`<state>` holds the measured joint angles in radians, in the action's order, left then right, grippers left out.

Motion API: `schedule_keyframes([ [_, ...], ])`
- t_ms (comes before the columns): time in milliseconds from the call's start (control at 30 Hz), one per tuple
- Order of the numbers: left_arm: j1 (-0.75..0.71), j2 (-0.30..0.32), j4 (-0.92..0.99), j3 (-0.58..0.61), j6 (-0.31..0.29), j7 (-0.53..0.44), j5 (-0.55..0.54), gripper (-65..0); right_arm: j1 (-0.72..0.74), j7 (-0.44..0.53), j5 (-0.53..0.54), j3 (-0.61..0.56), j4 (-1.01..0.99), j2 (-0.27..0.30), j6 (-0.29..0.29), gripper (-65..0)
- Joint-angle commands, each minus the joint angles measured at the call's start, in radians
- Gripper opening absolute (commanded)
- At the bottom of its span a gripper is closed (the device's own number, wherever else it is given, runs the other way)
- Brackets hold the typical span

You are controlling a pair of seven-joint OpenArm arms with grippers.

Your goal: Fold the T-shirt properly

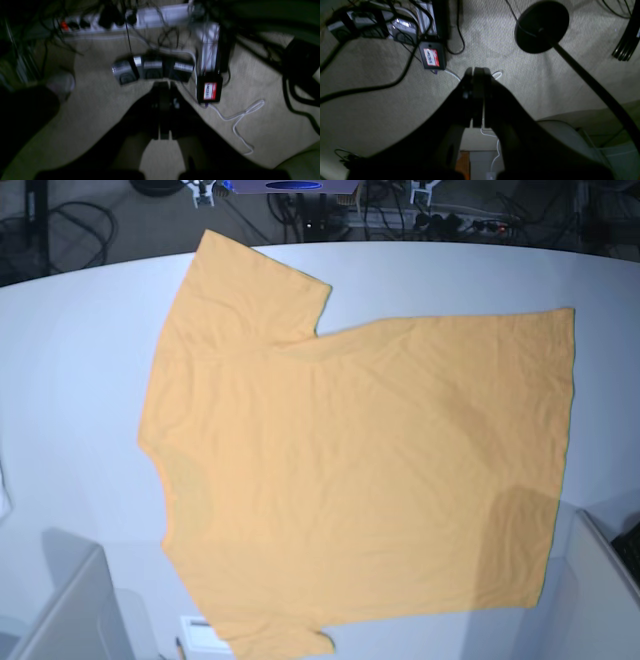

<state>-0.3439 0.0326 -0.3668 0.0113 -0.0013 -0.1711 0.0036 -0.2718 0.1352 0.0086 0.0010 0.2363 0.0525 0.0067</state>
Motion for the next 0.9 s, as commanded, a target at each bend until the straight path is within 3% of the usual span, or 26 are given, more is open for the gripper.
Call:
schedule_keyframes([
  [0, -0.048, 0.02, -0.045, 0.0, 0.008, -0.006, 0.0, -65.0, -0.028, 0.013, 0.0, 0.003, 0.005, 0.014, -0.007, -65.0],
  [100, -0.143, 0.056, -0.189, -0.009, 0.008, -0.006, -0.009, -65.0, -0.109, 0.062, 0.001, 0.006, 0.085, 0.016, -0.007, -65.0],
  [200, -0.251, 0.094, -0.331, -0.012, 0.008, -0.006, -0.011, -65.0, -0.208, 0.047, 0.001, 0.103, 0.223, 0.016, -0.007, -65.0],
  [367, -0.464, 0.14, -0.622, -0.024, 0.008, -0.006, -0.018, -65.0, -0.366, -0.073, 0.001, 0.271, 0.541, 0.007, -0.006, -65.0],
  [533, -0.657, 0.146, -0.95, -0.156, 0.007, 0.0, -0.153, -65.0, -0.504, -0.188, 0.001, 0.417, 0.937, -0.039, -0.006, -65.0],
  [733, -0.817, 0.146, -1.309, -0.31, 0.007, 0.003, -0.181, -65.0, -0.542, -0.342, 0.001, 0.572, 1.38, -0.139, -0.004, -65.0],
  [867, -0.864, 0.145, -1.503, -0.362, 0.007, 0.003, -0.181, -65.0, -0.524, -0.403, 0.001, 0.589, 1.621, -0.17, -0.004, -65.0],
])
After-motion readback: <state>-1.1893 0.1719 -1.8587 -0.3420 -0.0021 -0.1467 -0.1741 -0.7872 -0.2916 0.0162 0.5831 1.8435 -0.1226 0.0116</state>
